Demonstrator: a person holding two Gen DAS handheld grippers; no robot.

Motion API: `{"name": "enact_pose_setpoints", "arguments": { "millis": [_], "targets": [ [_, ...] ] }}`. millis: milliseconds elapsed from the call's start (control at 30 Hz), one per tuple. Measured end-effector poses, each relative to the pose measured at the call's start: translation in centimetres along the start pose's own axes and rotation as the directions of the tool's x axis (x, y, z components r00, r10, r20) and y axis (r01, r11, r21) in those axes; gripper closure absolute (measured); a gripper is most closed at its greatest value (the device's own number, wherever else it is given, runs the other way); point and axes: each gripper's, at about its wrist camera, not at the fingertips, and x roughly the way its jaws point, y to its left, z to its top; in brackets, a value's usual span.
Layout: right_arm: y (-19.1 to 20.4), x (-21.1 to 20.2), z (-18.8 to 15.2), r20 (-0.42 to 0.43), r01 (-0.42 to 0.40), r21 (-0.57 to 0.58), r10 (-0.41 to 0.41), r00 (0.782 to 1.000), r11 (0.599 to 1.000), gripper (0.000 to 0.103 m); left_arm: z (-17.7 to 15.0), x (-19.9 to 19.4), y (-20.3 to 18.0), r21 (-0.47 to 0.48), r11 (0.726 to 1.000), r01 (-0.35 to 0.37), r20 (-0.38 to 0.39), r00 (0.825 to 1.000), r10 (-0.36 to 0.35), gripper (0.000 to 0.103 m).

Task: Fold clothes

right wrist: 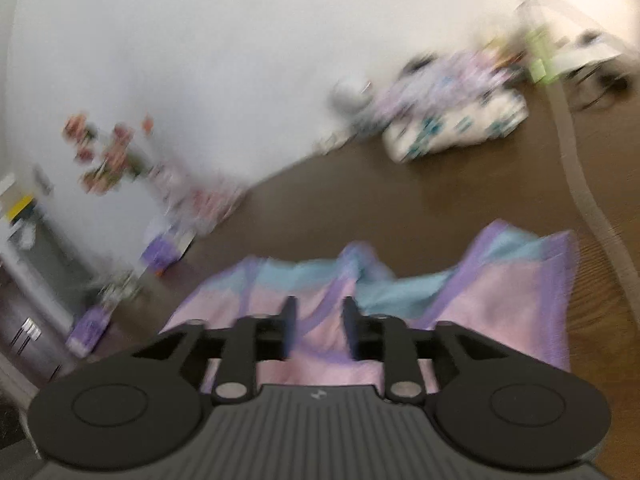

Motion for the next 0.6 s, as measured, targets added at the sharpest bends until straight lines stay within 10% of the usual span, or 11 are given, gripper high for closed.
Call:
{"name": "enact_pose_setpoints", "arguments": {
  "millis": [233,300,400,600],
  "targets": [
    [0.5,-2.7,-1.0,-0.038,0.078,-0.121,-0.084,0.996,0.990,0.070,2.3,3.6,-1.6,0.076,0.995,-0.058,-0.070,0.996,0.064,0.053],
    [0.7,-2.6,-2.2,-0.078,0.088,-0.151,-0.100,0.992,0.985,0.070,2.2,5.3,-2.2,0.112,0.990,-0.082,-0.124,0.988,0.096,0.058],
    [0.6,-2.9,-3.9,-0.125,0.100,-0.169,-0.122,0.985,0.981,0.070,1.7,6.9,-2.5,0.147,0.981,-0.128,-0.166,0.974,0.152,0.095],
    [1.2,-2.6,-2.9,-0.109,0.046,-0.195,-0.068,0.992,0.980,0.069,-0.3,5.2,-2.4,0.199,0.966,-0.163,-0.091,0.979,0.184,0.095]
  ]
}}
